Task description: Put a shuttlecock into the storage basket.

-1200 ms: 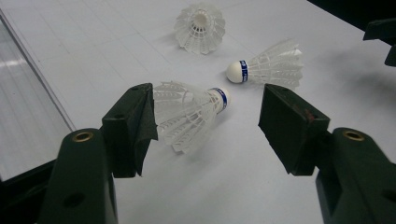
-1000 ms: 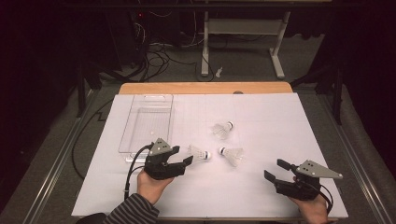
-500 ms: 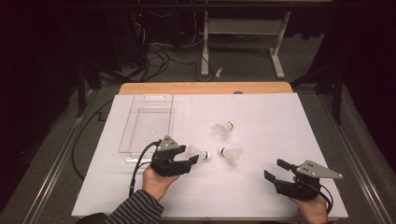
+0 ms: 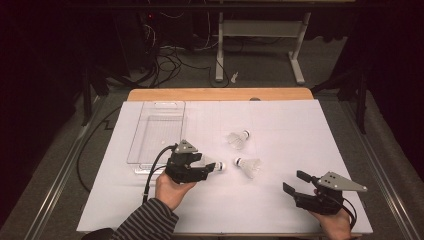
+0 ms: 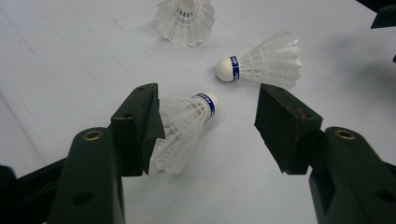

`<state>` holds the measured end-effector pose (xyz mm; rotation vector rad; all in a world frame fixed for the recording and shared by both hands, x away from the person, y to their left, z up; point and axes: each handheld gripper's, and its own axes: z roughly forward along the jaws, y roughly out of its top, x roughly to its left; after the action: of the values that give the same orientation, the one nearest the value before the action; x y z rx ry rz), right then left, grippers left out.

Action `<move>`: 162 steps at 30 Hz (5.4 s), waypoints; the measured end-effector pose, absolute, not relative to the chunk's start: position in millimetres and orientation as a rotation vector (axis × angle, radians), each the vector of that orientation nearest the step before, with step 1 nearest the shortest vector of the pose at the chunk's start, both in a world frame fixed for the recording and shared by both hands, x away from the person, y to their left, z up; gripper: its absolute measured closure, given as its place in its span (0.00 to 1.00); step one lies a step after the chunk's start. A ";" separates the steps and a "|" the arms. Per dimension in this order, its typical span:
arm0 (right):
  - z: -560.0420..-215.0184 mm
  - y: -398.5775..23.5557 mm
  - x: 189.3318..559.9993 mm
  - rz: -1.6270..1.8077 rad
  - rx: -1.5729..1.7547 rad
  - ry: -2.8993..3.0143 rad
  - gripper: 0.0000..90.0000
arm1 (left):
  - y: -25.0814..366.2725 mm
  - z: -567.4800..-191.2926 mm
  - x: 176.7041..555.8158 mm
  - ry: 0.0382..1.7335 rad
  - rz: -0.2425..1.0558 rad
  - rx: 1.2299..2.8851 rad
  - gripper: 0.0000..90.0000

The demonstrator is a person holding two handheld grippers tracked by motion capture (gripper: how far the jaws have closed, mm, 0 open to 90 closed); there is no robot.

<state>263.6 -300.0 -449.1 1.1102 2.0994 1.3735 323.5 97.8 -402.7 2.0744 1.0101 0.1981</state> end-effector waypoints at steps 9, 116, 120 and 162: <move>-449.1 -299.5 263.7 1.371 1.108 2.103 0.34 | 93.2 -402.3 330.5 1.053 0.185 2.185 0.47; -451.3 -298.3 265.2 1.343 1.112 2.136 0.35 | 72.8 -420.6 362.3 1.072 -0.094 2.424 0.99; -451.2 -298.7 265.0 1.344 1.114 2.135 0.35 | 72.9 -420.2 361.3 1.059 -0.091 2.419 0.99; -450.9 -299.0 264.4 1.346 1.111 2.132 0.35 | 84.5 -397.5 348.9 1.024 -0.004 2.379 0.99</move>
<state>264.4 -299.0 -450.9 1.1106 2.1321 1.3465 348.9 84.5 -397.5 2.3793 1.0235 -0.0039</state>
